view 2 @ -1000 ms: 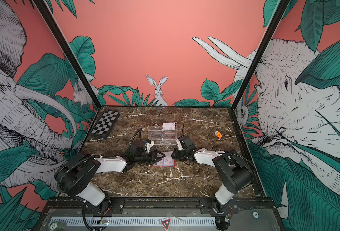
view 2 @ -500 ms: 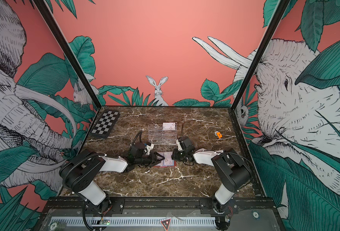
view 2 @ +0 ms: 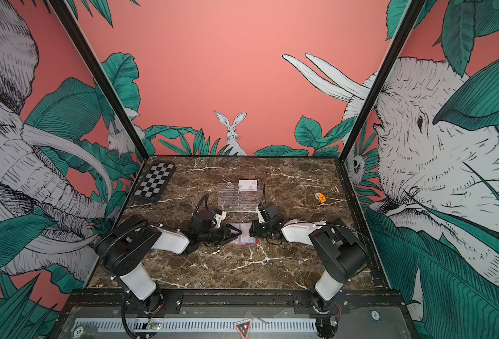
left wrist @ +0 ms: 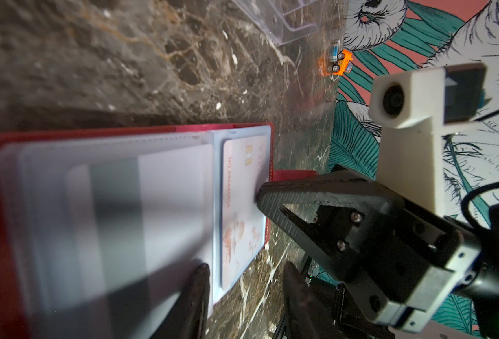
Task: Take the credit cards out of the card holder
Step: Take out the credit card from the card slot.
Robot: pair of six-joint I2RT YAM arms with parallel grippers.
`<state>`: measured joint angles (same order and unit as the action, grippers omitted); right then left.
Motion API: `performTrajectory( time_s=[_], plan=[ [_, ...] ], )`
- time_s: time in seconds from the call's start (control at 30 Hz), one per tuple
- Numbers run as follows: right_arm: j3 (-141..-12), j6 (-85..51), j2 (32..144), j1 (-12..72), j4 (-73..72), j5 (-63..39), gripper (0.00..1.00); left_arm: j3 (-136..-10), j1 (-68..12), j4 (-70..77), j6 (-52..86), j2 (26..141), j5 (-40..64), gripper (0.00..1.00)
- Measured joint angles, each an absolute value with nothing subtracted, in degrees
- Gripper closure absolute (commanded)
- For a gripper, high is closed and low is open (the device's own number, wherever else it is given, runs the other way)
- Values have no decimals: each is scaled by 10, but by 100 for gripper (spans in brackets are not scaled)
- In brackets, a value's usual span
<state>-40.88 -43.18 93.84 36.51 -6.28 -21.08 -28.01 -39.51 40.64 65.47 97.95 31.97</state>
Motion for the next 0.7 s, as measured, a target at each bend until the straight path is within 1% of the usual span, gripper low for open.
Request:
performTrajectory(
  time_s=[0.27,0.37,0.47,0.7],
  plan=[
    [-436,-403,885,365,31,-171,100,-276,-395,417,656,983,319,59],
    [-447,-399,881,365,35,-171,100,-276,-395,417,656,983,319,59],
    [-446,-398,884,365,39,-171,100,-275,-395,417,655,983,319,63],
    [-446,-399,903,365,35,-176,100,-272,-395,427,656,987,319,64]
  ],
)
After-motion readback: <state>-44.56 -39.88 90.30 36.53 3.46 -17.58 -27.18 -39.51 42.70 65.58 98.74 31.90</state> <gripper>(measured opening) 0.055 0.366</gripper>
